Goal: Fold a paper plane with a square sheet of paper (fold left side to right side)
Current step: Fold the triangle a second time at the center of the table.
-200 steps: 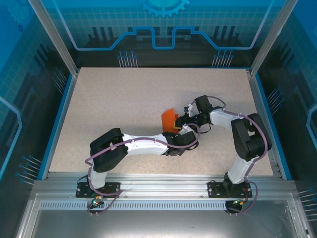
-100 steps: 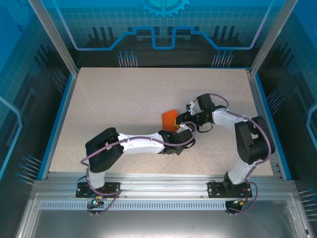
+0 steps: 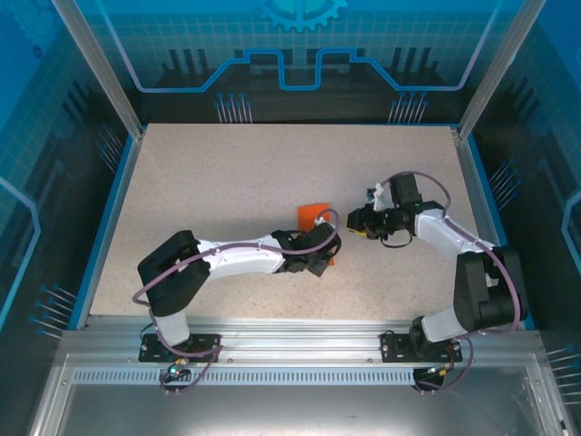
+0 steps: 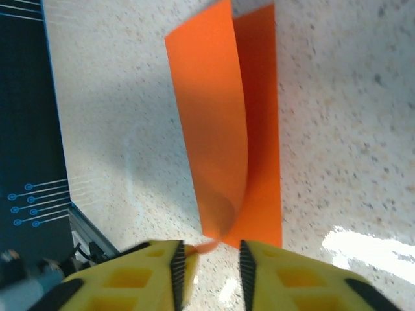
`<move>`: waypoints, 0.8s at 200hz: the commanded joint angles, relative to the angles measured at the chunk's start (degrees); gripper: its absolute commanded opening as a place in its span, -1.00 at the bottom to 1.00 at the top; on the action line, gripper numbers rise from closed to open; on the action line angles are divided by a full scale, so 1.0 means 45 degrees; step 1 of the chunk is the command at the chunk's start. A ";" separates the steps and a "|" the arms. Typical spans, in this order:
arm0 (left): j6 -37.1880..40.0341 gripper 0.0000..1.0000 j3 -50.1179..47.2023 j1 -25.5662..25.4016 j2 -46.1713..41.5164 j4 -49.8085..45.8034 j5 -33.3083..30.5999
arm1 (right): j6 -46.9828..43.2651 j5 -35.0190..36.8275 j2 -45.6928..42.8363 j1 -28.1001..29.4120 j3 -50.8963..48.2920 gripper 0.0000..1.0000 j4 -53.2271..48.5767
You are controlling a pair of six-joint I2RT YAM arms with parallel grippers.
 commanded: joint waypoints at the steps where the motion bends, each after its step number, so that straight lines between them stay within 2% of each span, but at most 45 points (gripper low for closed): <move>1: -0.0413 -0.99 -0.0579 0.0443 -0.0737 0.0423 0.1037 | -0.0166 0.0189 -0.0343 0.0206 -0.0913 -0.55 -0.0216; 42: -0.0481 -0.99 -0.1082 0.1107 -0.1214 0.0645 0.1625 | 0.0340 0.0626 -0.0099 0.1318 -0.1927 -0.68 0.0731; 88: -0.0281 -0.98 -0.1244 0.1621 -0.1381 0.0558 0.1803 | 0.0894 0.1794 0.0859 0.2797 -0.1719 -0.69 0.1364; 120: -0.0033 -0.98 -0.1173 0.1864 -0.1286 0.0382 0.1764 | 0.0737 0.2590 0.1711 0.3638 -0.0992 -0.69 0.0901; 160: 0.0252 -0.97 -0.1084 0.2198 -0.1071 0.0273 0.1781 | 0.0552 0.3534 0.2072 0.4058 -0.0673 -0.69 0.0293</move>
